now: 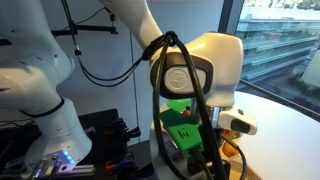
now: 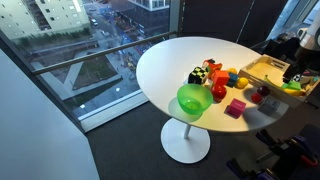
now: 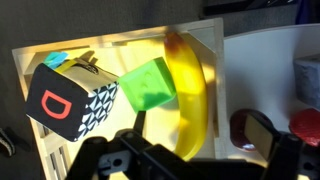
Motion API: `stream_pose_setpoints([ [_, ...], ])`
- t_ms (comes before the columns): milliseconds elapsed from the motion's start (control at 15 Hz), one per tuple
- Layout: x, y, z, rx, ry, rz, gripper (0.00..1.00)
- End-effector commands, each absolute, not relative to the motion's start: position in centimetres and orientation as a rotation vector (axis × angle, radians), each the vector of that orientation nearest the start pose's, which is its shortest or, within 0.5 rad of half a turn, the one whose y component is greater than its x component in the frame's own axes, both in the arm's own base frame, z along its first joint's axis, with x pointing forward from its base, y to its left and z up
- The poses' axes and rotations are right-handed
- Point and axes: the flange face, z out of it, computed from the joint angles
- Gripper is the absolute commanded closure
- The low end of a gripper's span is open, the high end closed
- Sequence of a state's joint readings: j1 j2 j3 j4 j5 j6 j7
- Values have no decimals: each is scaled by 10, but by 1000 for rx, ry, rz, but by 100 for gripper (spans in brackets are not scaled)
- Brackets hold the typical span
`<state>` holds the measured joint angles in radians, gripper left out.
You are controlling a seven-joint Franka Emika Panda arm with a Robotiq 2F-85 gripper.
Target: Put the banana in the wooden crate
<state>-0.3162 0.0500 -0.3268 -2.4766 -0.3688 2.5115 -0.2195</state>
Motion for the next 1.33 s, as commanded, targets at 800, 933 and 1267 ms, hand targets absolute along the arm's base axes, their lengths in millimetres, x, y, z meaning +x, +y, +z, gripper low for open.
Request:
stream_pose_setpoints([
  [800,415,-169,338,-3143,-144,248,0],
  [933,413,-159,348,-3131,-172,279,0],
  [1267,403,-138,383,-3127,-206,337,0],
])
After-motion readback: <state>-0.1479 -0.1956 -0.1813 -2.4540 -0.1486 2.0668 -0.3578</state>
